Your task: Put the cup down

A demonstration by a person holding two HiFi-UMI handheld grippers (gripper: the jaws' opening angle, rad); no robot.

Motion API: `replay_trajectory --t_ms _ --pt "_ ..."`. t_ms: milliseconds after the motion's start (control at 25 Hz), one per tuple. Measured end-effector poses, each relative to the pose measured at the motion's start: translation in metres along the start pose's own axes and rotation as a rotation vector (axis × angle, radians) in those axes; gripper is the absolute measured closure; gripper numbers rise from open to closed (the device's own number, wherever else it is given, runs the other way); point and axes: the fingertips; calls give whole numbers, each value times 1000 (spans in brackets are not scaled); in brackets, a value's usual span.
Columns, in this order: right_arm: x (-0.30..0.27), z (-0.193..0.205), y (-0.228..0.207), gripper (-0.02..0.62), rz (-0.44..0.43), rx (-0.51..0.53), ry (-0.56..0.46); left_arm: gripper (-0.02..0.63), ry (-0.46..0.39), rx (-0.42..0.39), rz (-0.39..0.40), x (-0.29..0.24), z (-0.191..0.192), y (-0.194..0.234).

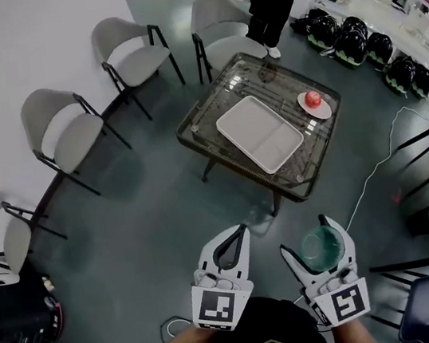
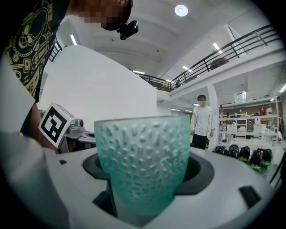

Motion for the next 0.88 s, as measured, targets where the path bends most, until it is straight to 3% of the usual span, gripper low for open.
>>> replay_trajectory --t_ms 320,600,880 --pt "-44 -12 3 215 19 20 -5 600 -25 -19 -22 -9 3 52" --pt "-77 -14 -5 215 -7 19 -1 600 8 19 -48 -23 16 72" --pt "-104 -6 -33 215 -55 4 12 600 1 -5 -91 -59 7 82"
Point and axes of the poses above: the fingertips, and each gripper's own axes: x backward along the fingers, y to its left, z out of its underside, and after that the axes turned 11 degrees about -x, right-handed
